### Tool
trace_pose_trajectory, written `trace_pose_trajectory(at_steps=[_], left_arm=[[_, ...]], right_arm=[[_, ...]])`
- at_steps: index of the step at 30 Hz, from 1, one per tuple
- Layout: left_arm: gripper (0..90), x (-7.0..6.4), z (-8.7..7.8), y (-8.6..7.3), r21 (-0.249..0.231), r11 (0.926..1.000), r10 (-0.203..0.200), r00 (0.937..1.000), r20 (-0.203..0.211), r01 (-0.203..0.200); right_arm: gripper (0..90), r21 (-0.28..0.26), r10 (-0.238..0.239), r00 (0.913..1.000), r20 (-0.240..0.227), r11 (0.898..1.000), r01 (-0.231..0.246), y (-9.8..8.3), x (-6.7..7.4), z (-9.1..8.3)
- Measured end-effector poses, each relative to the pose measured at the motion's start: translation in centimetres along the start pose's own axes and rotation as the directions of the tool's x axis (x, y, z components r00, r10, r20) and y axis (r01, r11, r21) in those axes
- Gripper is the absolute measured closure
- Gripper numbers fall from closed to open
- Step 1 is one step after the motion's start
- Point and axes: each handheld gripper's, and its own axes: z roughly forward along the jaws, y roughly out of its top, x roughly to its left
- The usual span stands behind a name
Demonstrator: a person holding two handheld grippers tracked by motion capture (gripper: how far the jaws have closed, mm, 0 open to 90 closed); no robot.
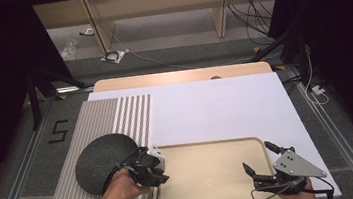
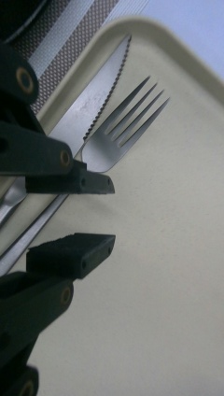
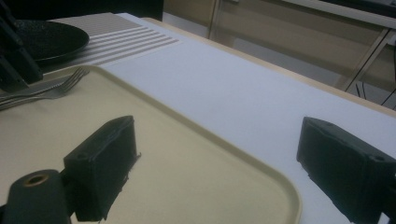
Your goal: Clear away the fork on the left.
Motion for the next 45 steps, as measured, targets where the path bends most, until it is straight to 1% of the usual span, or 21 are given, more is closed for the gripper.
trace_pose_trajectory(at_steps=[1, 2, 3, 5, 8, 10, 11, 14, 15, 20, 26, 27, 31, 32, 33, 34, 38, 40, 42, 44, 45], left_arm=[[59.5, 0.2, -0.3, 0.1, -0.012, 0.9997, -0.024, 0.9997, 0.003, 0.024], [52.5, 0.2, -0.5, 0.1, -0.021, 0.9994, -0.029, 0.9995, -0.012, 0.028], [48.8, 0.3, -0.7, 0.1, -0.035, 0.9990, -0.031, 0.9990, -0.034, 0.030], [42.8, 0.5, -1.2, 0.0, -0.062, 0.9972, -0.045, 0.9971, -0.061, 0.041], [35.9, 0.8, -2.0, -0.1, -0.118, 0.9906, -0.080, 0.9930, -0.087, 0.069], [33.2, 1.0, -2.6, -0.2, -0.152, 0.9850, -0.098, 0.9902, -0.099, 0.083], [32.3, 1.2, -3.0, -0.3, -0.178, 0.9795, -0.113, 0.9883, -0.103, 0.094], [30.0, 1.5, -3.8, -0.5, -0.216, 0.9696, -0.141, 0.9841, -0.108, 0.115], [29.4, 1.6, -4.1, -0.6, -0.235, 0.9637, -0.156, 0.9817, -0.108, 0.128], [27.0, 2.0, -5.0, -1.1, -0.267, 0.9542, -0.171, 0.9780, -0.119, 0.134], [23.0, 2.4, -5.8, -1.7, -0.314, 0.9378, -0.199, 0.9709, -0.133, 0.149], [22.7, 2.5, -6.0, -1.8, -0.327, 0.9318, -0.210, 0.9685, -0.133, 0.157], [22.3, 3.0, -6.7, -2.4, -0.365, 0.9129, -0.244, 0.9612, -0.130, 0.182], [22.3, 3.1, -6.9, -2.5, -0.373, 0.9089, -0.251, 0.9591, -0.132, 0.186], [22.0, 3.1, -7.1, -2.7, -0.385, 0.9032, -0.261, 0.9547, -0.143, 0.189], [22.0, 3.2, -7.2, -2.7, -0.387, 0.9026, -0.263, 0.9534, -0.147, 0.190], [21.4, 3.6, -7.8, -3.3, -0.414, 0.8853, -0.297, 0.9426, -0.152, 0.212], [20.9, 3.7, -7.9, -3.6, -0.421, 0.8801, -0.309, 0.9381, -0.156, 0.220], [20.3, 3.9, -8.1, -4.0, -0.429, 0.8728, -0.326, 0.9324, -0.156, 0.233], [19.6, 4.1, -8.2, -4.3, -0.438, 0.8641, -0.342, 0.9277, -0.150, 0.248], [19.4, 4.2, -8.3, -4.5, -0.445, 0.8577, -0.354, 0.9239, -0.146, 0.258]], right_arm=[[12.9, 0.001, 0.000, 1.0000, 0.000, 1.000, 0.000, 0.0, 0.0, 0.0], [12.9, 0.000, 0.000, 1.0000, 0.000, 1.000, 0.000, 0.0, 0.0, 0.0], [12.9, 0.000, 0.000, 1.0000, 0.000, 1.000, 0.000, 0.0, 0.0, 0.0], [12.9, 0.000, -0.001, 1.0000, 0.001, 1.000, 0.001, 0.0, 0.0, 0.0], [12.9, 0.000, 0.002, 1.0000, 0.000, 1.000, -0.002, 0.0, 0.0, 0.0], [12.9, 0.001, 0.001, 1.0000, 0.000, 1.000, -0.001, 0.0, 0.0, 0.0], [12.9, 0.001, 0.001, 1.0000, 0.000, 1.000, -0.001, 0.0, 0.0, 0.0], [12.9, 0.008, 0.002, 1.0000, 0.001, 1.000, -0.002, 0.0, 0.0, 0.0], [12.9, 0.008, 0.001, 1.0000, 0.001, 1.000, -0.001, 0.0, 0.0, 0.0], [12.9, 0.008, 0.002, 1.0000, 0.002, 1.000, -0.002, 0.0, 0.0, 0.0], [12.9, 0.006, 0.002, 1.0000, 0.002, 1.000, -0.002, 0.0, 0.0, 0.0], [12.9, 0.009, 0.002, 1.0000, 0.002, 1.000, -0.002, 0.0, 0.0, 0.0], [12.9, 0.000, 0.003, 1.0000, 0.001, 1.000, -0.003, 0.0, 0.0, 0.0], [12.9, 0.005, 0.003, 1.0000, 0.001, 1.000, -0.003, 0.0, 0.0, 0.0], [12.9, 0.009, 0.003, 1.0000, 0.002, 1.000, -0.003, 0.0, 0.0, -0.1], [12.9, 0.009, 0.004, 1.0000, 0.002, 1.000, -0.004, 0.0, 0.0, -0.1], [12.9, 0.008, 0.002, 1.0000, 0.001, 1.000, -0.002, 0.0, 0.0, 0.0], [12.9, 0.003, 0.002, 1.0000, 0.000, 1.000, -0.002, 0.0, 0.0, 0.0], [12.9, 0.006, 0.004, 1.0000, 0.001, 1.000, -0.004, 0.0, 0.0, 0.0], [12.9, 0.008, 0.005, 1.0000, 0.001, 1.000, -0.005, 0.0, 0.0, 0.0], [12.9, 0.000, 0.006, 1.0000, 0.000, 1.000, -0.006, 0.0, 0.0, 0.0]])
